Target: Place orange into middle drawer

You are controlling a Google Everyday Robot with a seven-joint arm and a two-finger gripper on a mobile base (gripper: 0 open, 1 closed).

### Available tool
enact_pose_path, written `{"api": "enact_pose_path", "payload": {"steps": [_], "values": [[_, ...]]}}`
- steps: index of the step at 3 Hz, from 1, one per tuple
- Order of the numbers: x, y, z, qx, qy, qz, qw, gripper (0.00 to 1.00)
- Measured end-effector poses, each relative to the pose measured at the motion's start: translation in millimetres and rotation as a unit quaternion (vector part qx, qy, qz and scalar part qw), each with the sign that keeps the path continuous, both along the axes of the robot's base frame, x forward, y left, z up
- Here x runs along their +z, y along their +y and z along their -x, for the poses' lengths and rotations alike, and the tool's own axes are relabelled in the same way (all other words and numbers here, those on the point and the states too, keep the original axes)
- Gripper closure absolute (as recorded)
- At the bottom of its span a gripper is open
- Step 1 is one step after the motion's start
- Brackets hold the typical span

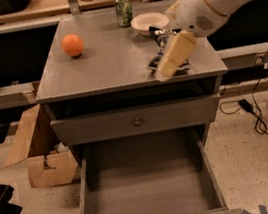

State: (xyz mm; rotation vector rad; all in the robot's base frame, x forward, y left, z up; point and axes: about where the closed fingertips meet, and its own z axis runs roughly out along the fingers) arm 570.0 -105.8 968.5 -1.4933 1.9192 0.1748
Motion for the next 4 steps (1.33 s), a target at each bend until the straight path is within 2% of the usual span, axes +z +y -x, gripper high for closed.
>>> {"api": "enact_pose_path", "payload": {"steps": [1,2,3,4], "values": [[8,61,-47,-0.004,-0.042,-0.117,0.9923,0.00],[17,59,-54,-0.014,-0.060,-0.120,0.9909,0.00],[17,59,-54,-0.014,-0.060,-0.120,0.9909,0.00],[16,76,-84,-0.006,-0.072,-0.124,0.9897,0.00]]}}
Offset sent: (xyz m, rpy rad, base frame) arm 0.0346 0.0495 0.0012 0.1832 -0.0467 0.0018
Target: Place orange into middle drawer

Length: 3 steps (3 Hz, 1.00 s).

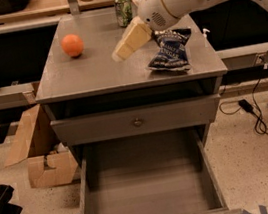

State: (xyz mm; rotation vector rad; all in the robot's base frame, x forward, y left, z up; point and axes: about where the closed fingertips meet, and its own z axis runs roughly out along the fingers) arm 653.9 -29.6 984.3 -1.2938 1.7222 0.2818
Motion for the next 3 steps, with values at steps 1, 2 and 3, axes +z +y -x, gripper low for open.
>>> {"api": "enact_pose_path", "payload": {"steps": [1,2,3], "values": [[-2,29,-64,0.002,-0.026,-0.012,0.9996,0.00],[-4,69,-125,0.002,-0.046,-0.026,0.9986,0.00],[-19,108,-160,0.008,-0.039,-0.038,0.9985,0.00]]}}
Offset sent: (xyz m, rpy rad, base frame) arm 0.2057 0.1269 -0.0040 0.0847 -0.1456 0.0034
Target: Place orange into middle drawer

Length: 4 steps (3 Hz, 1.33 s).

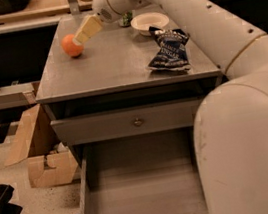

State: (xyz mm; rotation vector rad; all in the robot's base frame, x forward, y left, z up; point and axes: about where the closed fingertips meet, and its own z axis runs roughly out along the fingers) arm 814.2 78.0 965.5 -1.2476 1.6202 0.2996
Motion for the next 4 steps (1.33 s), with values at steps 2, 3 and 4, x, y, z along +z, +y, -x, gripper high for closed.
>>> {"api": "enact_pose_path", "payload": {"steps": [2,3,4], "values": [[-62,62,-39,0.012,0.074,-0.051,0.9959,0.00],[-81,77,-53,0.013,0.093,-0.076,0.9927,0.00],[-99,91,-62,0.014,0.110,-0.091,0.9897,0.00]]}}
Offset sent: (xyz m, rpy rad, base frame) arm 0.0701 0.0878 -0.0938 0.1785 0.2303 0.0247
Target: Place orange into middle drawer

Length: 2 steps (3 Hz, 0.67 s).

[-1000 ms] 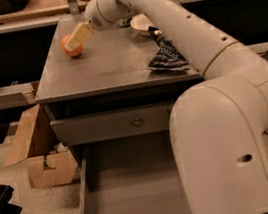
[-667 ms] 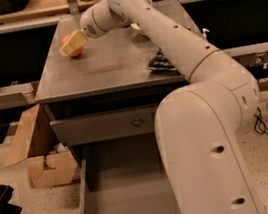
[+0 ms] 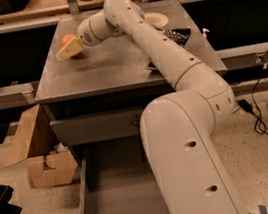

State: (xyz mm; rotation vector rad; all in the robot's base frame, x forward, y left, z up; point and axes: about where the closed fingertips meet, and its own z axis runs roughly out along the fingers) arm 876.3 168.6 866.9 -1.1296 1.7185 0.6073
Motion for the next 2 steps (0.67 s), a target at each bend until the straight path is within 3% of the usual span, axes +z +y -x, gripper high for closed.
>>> {"api": "enact_pose_path", "payload": {"steps": [1,2], "values": [[-14.6,5.2,-7.8,-0.008,0.013,-0.010,0.9998,0.18],[-20.4,9.9,-11.8,-0.010,0.018,-0.028,0.9994,0.42]]}}
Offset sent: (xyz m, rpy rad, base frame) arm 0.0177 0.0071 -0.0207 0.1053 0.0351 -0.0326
